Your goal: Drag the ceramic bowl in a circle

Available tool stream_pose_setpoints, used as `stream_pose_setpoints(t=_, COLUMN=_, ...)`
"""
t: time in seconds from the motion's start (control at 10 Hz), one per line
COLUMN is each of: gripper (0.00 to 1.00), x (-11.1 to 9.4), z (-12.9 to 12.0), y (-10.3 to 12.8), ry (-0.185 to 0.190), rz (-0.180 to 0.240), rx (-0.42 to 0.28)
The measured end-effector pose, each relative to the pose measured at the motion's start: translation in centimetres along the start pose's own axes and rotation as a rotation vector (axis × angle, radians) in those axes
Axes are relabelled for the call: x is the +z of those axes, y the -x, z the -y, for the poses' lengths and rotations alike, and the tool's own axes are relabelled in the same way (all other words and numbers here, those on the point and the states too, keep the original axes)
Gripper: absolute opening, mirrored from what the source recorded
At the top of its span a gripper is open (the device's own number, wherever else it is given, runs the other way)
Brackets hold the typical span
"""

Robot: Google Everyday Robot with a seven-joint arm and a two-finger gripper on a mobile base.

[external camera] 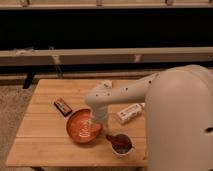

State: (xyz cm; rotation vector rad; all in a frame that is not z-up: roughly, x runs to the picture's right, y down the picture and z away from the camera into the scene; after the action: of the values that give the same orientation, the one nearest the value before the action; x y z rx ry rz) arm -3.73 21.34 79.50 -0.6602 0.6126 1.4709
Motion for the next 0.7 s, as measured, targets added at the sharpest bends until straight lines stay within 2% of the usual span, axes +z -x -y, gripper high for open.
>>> stream_pose_setpoints(t=0.2, gripper=0.65, x=0.9, z=0.3, y=-0.2, ry=-0.008, rz=-0.022, rx=0.005)
stream_pose_setpoints(t=0.4, gripper=0.64, x=1.5, z=0.3, y=-0.4, ry=-0.017, rz=-0.022, rx=0.006)
stream_pose_setpoints(t=0.5, gripper=0.59, x=1.6, z=0.2, y=-0.3, ry=-0.014, rz=-0.013, rx=0.005)
stream_pose_setpoints(t=0.7, gripper=0.38, x=0.0, z=-0.4, y=1.2, ry=-0.006, rz=0.004, rx=0.008)
